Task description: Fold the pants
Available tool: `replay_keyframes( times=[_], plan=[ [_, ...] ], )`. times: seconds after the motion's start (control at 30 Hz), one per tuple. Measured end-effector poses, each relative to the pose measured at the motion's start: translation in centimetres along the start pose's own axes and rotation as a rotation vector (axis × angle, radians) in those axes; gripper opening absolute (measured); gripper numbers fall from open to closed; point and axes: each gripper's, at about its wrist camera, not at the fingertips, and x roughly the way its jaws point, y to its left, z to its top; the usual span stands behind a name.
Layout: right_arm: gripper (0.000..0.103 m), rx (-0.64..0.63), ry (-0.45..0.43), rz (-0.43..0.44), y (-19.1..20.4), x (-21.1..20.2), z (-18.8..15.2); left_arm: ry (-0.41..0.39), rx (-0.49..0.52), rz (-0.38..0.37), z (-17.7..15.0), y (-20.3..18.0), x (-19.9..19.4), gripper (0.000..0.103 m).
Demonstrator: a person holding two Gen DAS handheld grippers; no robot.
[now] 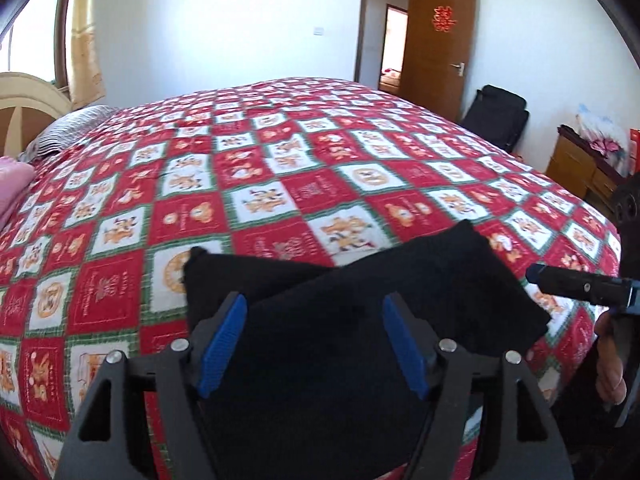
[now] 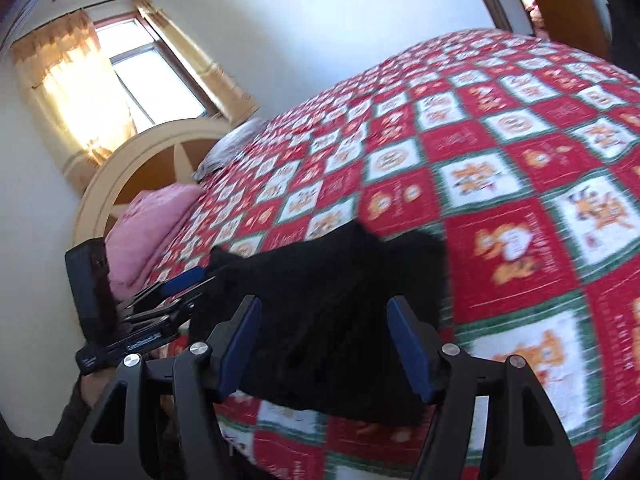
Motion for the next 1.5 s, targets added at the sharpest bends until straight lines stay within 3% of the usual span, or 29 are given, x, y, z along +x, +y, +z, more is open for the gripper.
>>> replay_keyframes(
  times=[0.07,0.17,0.2,0.23,0.4,0.47,0.57,0.63,0.7,0.8,0.9,1.0,1.2,1.33,1.4,1.5],
  plan=[
    [0.067,-0.013,0.010,-0.058,0.2,1.1,0.0,-0.010,-0.015,0.031,-0.4,0.7,0.1,0.083],
    [0.067,0.061,0.041,-0.056,-1.1,2.5,0.4,-0.011,-0.050,0.032,-0.9,1.6,0.1,0.086],
    [0.064,0.070,0.056,-0.027,-1.4,2.8,0.3,-0.009,-0.062,0.030,-1.1,1.9,0.2,0.086],
    [0.050,0.061,0.084,0.005,-1.2,3.3,0.3,-0.009,-0.070,0.032,-1.2,2.0,0.3,0.086],
    [0.047,0.017,0.108,-0.031,-0.5,4.8,0.1,-0.003,-0.068,0.038,-1.3,1.9,0.7,0.086],
    [0.016,-0.010,0.092,-0.047,-0.3,4.3,0.1,-0.007,-0.073,0.038,-1.2,2.1,0.6,0.086],
    [0.015,-0.046,0.033,-0.019,0.5,2.3,0.5,-0.020,-0.088,0.038,-1.1,2.5,0.3,0.087],
    [0.015,-0.094,-0.021,-0.016,1.3,0.8,0.5,-0.027,-0.086,0.050,-1.0,2.6,0.3,0.097],
    [0.015,-0.104,-0.059,-0.023,1.3,-0.6,0.3,-0.033,-0.080,0.062,-1.0,2.7,0.7,0.100],
    [0.015,-0.055,-0.019,-0.067,-0.9,-0.1,-0.1,0.004,-0.070,0.077,-1.3,2.9,2.3,0.100],
    [0.015,0.075,0.058,-0.089,-4.5,1.8,-0.9,0.058,-0.070,0.073,-2.0,3.1,3.9,0.101],
    [0.015,0.133,0.063,-0.048,-5.7,1.8,-1.0,0.053,-0.106,0.050,-2.3,3.6,3.7,0.103],
    [0.016,0.094,0.045,-0.095,-4.9,1.1,-1.3,-0.015,-0.127,0.102,-1.6,4.3,1.6,0.103],
    [0.025,-0.054,-0.082,-0.242,-2.1,-1.1,-0.8,-0.062,-0.158,0.104,0.1,5.5,1.1,0.103],
    [0.028,-0.122,-0.135,-0.230,-0.5,-1.8,-0.7,-0.052,-0.144,0.096,0.7,5.3,1.9,0.103],
    [0.048,-0.225,-0.127,-0.147,1.8,-1.3,-0.8,-0.020,-0.081,0.097,1.4,3.9,3.7,0.103]
  ],
)
